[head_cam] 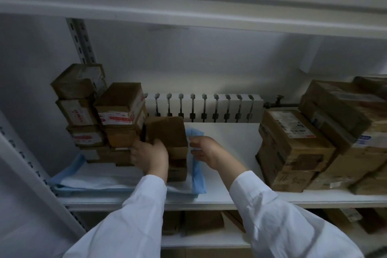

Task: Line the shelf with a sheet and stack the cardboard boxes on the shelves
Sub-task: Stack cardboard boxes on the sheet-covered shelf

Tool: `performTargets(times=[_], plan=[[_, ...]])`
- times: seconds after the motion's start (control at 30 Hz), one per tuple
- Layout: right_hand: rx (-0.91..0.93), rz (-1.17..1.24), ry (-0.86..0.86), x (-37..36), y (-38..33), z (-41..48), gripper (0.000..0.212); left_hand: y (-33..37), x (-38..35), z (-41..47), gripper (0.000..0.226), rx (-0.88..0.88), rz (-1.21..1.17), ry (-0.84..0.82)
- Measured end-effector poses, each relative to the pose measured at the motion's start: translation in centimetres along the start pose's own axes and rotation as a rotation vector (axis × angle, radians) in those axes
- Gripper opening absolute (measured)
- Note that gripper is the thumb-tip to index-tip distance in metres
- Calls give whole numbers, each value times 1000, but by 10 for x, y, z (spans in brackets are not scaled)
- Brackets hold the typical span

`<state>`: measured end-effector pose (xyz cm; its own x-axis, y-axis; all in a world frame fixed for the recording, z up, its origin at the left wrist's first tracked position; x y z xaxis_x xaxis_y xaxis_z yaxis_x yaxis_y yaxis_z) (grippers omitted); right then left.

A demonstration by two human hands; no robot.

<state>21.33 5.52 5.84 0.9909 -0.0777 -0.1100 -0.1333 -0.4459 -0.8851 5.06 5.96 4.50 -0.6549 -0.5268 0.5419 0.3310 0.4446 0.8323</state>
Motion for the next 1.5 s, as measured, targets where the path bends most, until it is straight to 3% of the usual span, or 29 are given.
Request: performTargets(times=[0.17,0.27,0.4,0.5,0.7,0.83,0.97,1.17,1.3,1.5], plan=[[137,55,185,36,-24,-12,30,54,-2,-49,55,-387,-208,39],[354,56,303,72,-42,-28,26,83,-20,-81,48,-545,-299,-60],[600,-34,502,122,-58,-59,28,101,-57,-121,39,-498,-324,-334],[674,-76,645,159,-59,-73,33,104,-90,-149,36,-482,-317,-509],[552,-320,844,222,-50,-86,55,107,-142,-194,47,-403,-162,-746],[418,-497,846,246,-42,-85,62,97,-170,-220,72,-150,-124,-995],[428,-575,840,257,-41,-85,59,85,-190,-240,86,78,-169,-1183],[480,-574,804,262,-40,-84,53,80,-204,-244,69,87,-216,-1185],[613,-407,725,265,-41,-86,50,79,-205,-237,39,77,-311,-1135],[656,-185,643,262,-37,-80,42,75,-194,-216,54,94,-473,-1035]])
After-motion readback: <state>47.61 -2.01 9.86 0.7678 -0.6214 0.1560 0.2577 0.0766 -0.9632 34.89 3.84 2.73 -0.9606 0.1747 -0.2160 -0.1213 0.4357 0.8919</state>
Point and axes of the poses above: each hand's wrist, its own z-axis towards the middle knuckle, its own x-axis out of the back of the hand, y = z × x, the point moved 5 cm from there along z, towards the middle knuckle, and after that the axes turned 12 degrees about z, right-handed, at the moved point
